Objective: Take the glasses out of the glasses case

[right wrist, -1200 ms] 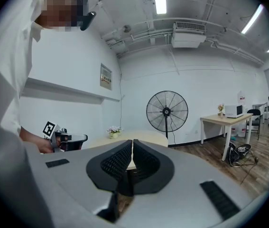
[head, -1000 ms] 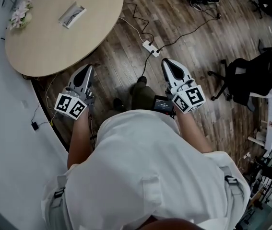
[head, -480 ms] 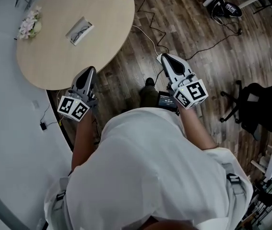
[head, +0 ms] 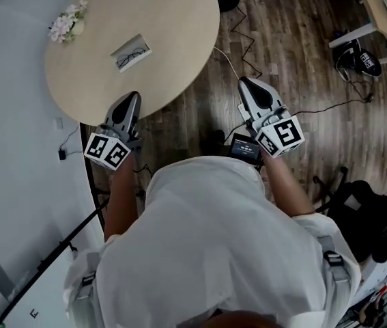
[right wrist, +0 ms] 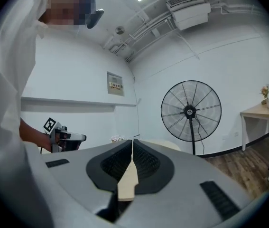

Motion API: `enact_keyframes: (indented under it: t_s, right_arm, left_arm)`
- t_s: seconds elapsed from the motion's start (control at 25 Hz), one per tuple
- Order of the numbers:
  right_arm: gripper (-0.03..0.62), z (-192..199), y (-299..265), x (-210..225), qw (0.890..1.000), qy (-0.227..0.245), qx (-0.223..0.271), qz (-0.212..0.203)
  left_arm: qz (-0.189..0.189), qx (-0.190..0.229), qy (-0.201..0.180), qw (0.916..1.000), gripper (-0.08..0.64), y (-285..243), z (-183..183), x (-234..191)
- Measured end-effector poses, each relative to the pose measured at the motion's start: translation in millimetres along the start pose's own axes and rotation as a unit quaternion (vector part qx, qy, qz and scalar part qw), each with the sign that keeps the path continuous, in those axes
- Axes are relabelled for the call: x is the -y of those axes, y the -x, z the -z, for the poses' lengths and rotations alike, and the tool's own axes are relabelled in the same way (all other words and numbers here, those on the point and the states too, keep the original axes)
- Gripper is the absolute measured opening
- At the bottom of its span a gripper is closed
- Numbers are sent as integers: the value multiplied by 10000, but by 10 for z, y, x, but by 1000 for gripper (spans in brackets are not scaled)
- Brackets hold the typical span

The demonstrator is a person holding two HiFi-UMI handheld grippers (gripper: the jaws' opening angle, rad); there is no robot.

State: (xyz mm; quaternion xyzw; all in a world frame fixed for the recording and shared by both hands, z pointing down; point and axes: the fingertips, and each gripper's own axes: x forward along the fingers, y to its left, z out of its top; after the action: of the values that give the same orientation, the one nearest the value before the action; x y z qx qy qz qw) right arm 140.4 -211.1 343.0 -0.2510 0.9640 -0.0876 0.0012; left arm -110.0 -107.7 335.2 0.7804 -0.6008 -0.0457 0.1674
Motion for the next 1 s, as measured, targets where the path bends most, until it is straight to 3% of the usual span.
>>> enact_keyframes:
  t_s: [0.32,0.64,0.84,1.0]
  right_arm:
    - [25,252,-808,10,9961,-246,-220,-823]
    - [25,341,-1520,91,9940,-130,-482,-977]
    - [25,405,-2022,152,9921,-145,-699,-1035]
    - [25,467,-2489,265,9903,-67,-891,-1068]
  left_arm:
    - [-741,-290,-271,9965,12,-41,-91,-509]
    - [-801,-338,-501,9950,12,-305,-192,-1267]
    - [-687,-948,-937,9887,12,-556,-204,-1715]
    - [-368,-1760,-1569,9711,12,-885,-192,-2040]
